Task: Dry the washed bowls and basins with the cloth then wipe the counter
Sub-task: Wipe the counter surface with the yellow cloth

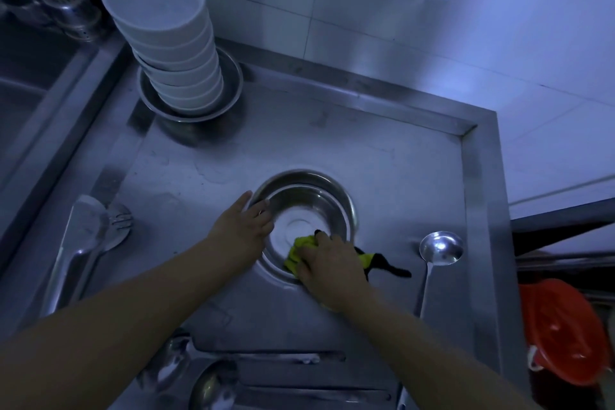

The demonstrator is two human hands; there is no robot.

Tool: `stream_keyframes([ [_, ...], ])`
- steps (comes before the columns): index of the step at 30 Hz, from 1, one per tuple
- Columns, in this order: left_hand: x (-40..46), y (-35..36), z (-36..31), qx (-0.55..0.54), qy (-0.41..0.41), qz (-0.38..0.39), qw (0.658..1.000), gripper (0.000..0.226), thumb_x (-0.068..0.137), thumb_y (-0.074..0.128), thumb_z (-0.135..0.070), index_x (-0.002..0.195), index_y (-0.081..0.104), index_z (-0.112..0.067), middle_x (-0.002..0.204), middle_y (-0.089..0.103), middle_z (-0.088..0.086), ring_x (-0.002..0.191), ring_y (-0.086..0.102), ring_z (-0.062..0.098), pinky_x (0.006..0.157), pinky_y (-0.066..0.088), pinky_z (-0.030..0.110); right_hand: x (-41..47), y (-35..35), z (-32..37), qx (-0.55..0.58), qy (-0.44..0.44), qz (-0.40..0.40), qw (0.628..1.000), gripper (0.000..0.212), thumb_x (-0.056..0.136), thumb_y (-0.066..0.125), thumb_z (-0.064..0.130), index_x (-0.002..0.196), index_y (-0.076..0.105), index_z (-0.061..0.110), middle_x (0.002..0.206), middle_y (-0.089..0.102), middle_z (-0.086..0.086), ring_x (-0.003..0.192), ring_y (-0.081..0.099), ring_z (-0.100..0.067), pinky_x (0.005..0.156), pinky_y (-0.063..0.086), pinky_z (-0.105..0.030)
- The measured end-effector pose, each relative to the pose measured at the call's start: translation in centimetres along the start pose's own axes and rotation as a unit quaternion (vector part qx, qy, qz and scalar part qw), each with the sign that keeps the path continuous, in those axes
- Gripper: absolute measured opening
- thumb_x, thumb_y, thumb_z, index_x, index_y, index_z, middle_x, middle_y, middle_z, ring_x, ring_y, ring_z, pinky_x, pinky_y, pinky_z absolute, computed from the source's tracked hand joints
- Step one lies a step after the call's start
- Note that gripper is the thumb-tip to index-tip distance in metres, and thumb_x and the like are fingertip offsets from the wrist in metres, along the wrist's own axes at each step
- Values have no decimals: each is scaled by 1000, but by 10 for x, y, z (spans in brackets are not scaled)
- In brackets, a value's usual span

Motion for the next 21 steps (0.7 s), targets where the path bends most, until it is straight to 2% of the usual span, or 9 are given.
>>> stream_keyframes([
  [2,-1,4,-1,-2,2,16,1000,46,100,23,-23,141,32,-3,151,26,15,144,7,27,116,-3,50,-10,1,9,88,22,-28,996,29,95,44,34,111,63,19,102,54,-12,89,53,-31,67,35,-34],
  [4,-5,-1,-1,-17,-7,-49,999,42,93,44,-27,126,53,-3,137,48,16,138,30,27,115,17,50,-23,-1,10,185,49,-75,979,26,92,52,26,112,66,16,95,57,-14,83,56,-31,65,42,-33],
  [6,-12,-9,2,-9,-10,-120,993,33,64,77,-32,88,74,-8,99,72,11,108,63,24,94,49,47,-41,-2,6,192,60,-140,969,28,91,52,27,112,68,18,93,62,-12,79,57,-28,65,44,-31],
  [8,-15,-12,3,-42,7,-156,987,35,46,87,-31,72,75,-10,83,73,8,92,70,23,80,56,45,-57,3,4,145,52,-137,979,34,90,48,34,117,66,24,103,64,-10,83,58,-29,70,48,-36],
  [10,-18,-14,8,-64,12,-180,982,38,47,86,-32,75,76,-10,87,74,8,93,69,22,80,56,42,-64,11,6,109,41,-110,987,38,90,48,40,123,63,28,112,63,-9,89,60,-32,74,49,-41],
  [12,-26,-16,16,-100,-3,-240,966,33,61,72,-29,85,76,-7,95,73,10,94,69,24,78,56,40,-62,17,16,82,11,-90,992,42,89,51,45,128,58,31,117,62,-10,92,60,-33,76,49,-42],
  [15,-50,-15,39,-196,-115,-269,936,40,75,42,-17,96,70,2,99,70,19,97,67,35,80,54,46,-49,25,41,40,-60,-86,994,49,90,46,51,136,48,36,123,58,-11,91,57,-32,74,48,-39],
  [18,-81,-7,58,-267,-232,-243,903,43,76,36,-16,99,66,4,100,67,22,103,63,39,83,52,47,-22,30,72,16,-107,-105,989,51,89,46,52,137,44,35,124,49,-8,88,51,-30,71,44,-37],
  [21,-100,-5,66,-305,-287,-237,877,44,78,35,-19,102,64,5,102,65,24,105,61,39,85,51,46,20,22,101,15,-86,-119,989,54,87,46,53,137,44,32,121,50,-8,85,51,-29,68,44,-37],
])
Point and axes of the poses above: each hand's wrist, its own x-axis towards the middle knuckle, its own y-axis out of the palm, z = x × y, the point moved 1 cm from there along x, towards the middle knuckle
